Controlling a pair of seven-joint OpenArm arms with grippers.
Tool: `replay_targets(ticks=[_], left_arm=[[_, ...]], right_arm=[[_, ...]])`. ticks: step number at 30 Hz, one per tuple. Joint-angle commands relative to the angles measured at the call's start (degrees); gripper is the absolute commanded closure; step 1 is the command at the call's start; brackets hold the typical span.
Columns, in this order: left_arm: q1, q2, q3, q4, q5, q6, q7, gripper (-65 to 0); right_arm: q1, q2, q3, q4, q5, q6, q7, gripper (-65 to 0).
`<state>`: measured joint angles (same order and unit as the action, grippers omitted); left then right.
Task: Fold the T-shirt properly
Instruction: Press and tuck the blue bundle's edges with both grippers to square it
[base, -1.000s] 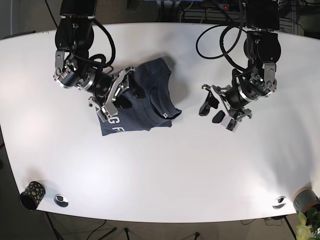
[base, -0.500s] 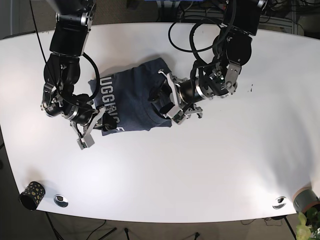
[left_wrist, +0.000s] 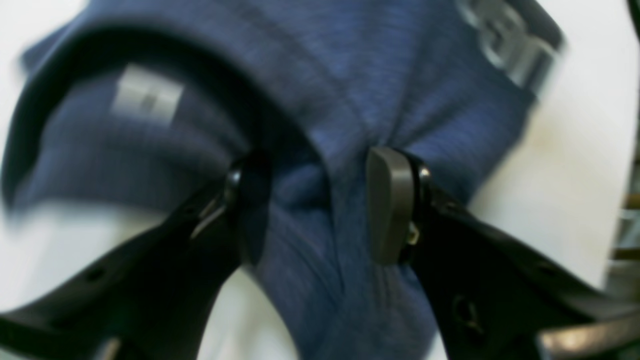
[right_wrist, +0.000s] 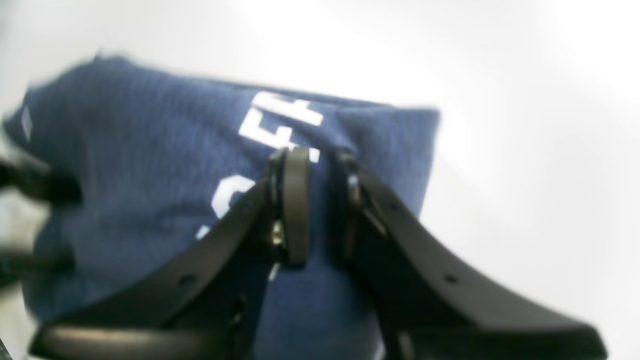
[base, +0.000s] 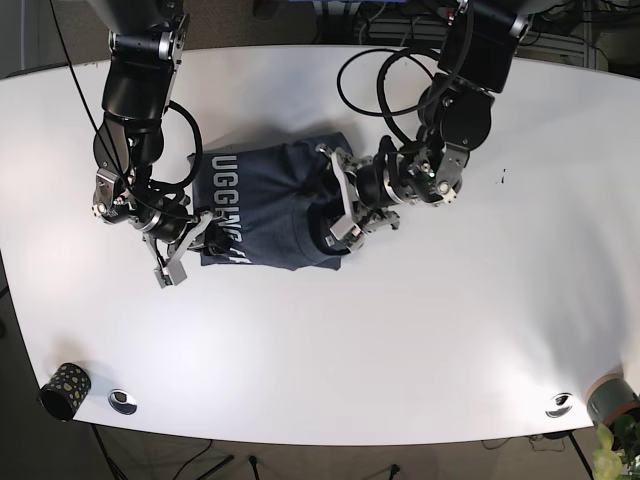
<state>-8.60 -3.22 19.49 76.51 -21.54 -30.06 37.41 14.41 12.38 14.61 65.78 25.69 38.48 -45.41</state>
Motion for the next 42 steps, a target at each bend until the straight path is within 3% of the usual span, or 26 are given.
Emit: replay_targets(ticks=[1,8,12,16,23,28,37,42], left_arm=[[-1.8,-0.9,-1.6,-0.5,-0.3,0.0,-1.1,-28.9],[-6.2,-4.6,-3.8,-2.1,-0.6,-0.1,-1.1,-28.7],[-7.2,-5.9,-7.0,1.4,-0.6,-0.1,-0.8,-28.7],[-6.9,-5.9,-10.5,7.4,-0.5,0.0,-0.2,-28.7],[-4.5,-5.5,-13.4,13.9,-0.5,0.0,6.9,-28.7],[-1.1,-5.4,-13.7,17.0,-0.5,0.0,7.5,-28.7],[5.0,-1.9,-12.9,18.7,-0.5,0.0,7.6,-28.9],[6.4,-0.2,-7.0,16.8,-0.2,0.0,7.3,-28.7]], right_arm=[[1.5,1.1,0.2,1.0,0.3,0.25,0.9,-7.6],[1.5,1.8,0.2,4.8,0.5,0.25,-0.8,-7.6],[0.2,1.6,0.2,12.9,0.6,0.25,-6.2,-7.5],[-0.2,2.3,0.4,18.9,0.2,0.25,-6.7,-7.8],[2.9,6.1,0.2,11.3,0.0,0.16,-4.2,-7.9],[4.4,8.0,0.1,3.0,0.0,0.25,0.3,-7.9],[4.3,7.8,0.0,-2.2,0.1,1.52,2.0,-7.9],[4.3,7.7,0.1,-2.0,0.1,1.52,2.0,-7.9]])
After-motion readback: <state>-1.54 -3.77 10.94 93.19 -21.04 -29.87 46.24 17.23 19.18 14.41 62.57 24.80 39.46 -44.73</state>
